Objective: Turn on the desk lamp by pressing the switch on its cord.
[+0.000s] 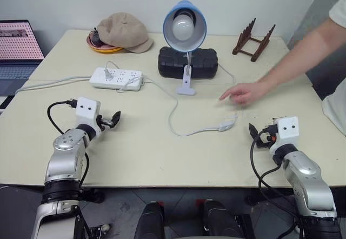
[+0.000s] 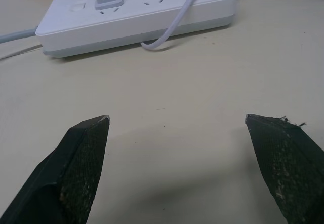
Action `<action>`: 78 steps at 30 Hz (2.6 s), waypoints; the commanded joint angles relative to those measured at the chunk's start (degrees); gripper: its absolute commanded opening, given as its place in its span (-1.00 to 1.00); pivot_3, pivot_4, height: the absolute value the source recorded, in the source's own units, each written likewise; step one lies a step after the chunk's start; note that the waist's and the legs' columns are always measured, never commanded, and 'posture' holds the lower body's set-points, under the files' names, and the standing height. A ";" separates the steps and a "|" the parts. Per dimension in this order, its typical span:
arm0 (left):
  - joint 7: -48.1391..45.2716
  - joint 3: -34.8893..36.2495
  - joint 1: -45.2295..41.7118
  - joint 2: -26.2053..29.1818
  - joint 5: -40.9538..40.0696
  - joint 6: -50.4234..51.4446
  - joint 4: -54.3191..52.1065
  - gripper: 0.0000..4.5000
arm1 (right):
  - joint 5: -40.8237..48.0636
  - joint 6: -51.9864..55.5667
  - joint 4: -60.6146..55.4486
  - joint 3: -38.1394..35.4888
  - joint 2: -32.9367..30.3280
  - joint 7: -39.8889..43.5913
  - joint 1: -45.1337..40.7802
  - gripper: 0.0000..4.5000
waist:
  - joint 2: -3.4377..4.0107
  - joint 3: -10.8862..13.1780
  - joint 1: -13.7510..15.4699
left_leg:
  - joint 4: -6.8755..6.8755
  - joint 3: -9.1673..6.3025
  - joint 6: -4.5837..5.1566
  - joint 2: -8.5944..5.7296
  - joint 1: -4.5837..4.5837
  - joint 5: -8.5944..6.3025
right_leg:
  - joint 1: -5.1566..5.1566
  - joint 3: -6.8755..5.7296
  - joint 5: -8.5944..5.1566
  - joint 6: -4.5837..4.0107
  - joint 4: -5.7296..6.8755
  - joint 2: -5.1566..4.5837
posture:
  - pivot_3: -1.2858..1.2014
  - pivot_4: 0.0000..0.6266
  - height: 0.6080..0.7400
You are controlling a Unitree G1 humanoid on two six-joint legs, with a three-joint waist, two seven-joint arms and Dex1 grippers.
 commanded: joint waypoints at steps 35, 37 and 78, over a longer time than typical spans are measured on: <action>-36.83 -21.98 -6.35 6.67 -14.64 15.97 -34.56 0.98 | -7.21 -32.61 49.21 24.00 -21.80 63.10 -41.88 1.00 | 0.09 0.15 -1.46 | -0.16 0.15 0.01 -0.04 0.12 -0.01 | 0.09 0.05 -0.03 0.04 -0.20 -0.07 | 0.03 -0.52 1.00; -37.10 -21.98 -5.97 6.85 -14.71 15.93 -34.73 0.98 | -8.14 -34.91 52.62 24.84 -21.07 64.24 -43.46 1.00 | 0.09 0.15 -1.45 | -0.16 0.15 0.01 -0.05 0.12 -0.01 | 0.09 0.06 -0.03 0.05 -0.20 -0.08 | 0.03 -0.52 1.00; -22.88 -9.30 -7.00 -5.13 -39.99 45.60 -32.00 1.00 | 24.29 33.42 17.33 8.76 -14.52 59.26 -40.23 -0.86 | 0.22 0.21 -1.06 | -0.04 -0.14 0.01 -0.04 0.23 -0.01 | 0.18 -0.08 0.09 0.27 0.14 0.01 | 0.03 -0.52 1.00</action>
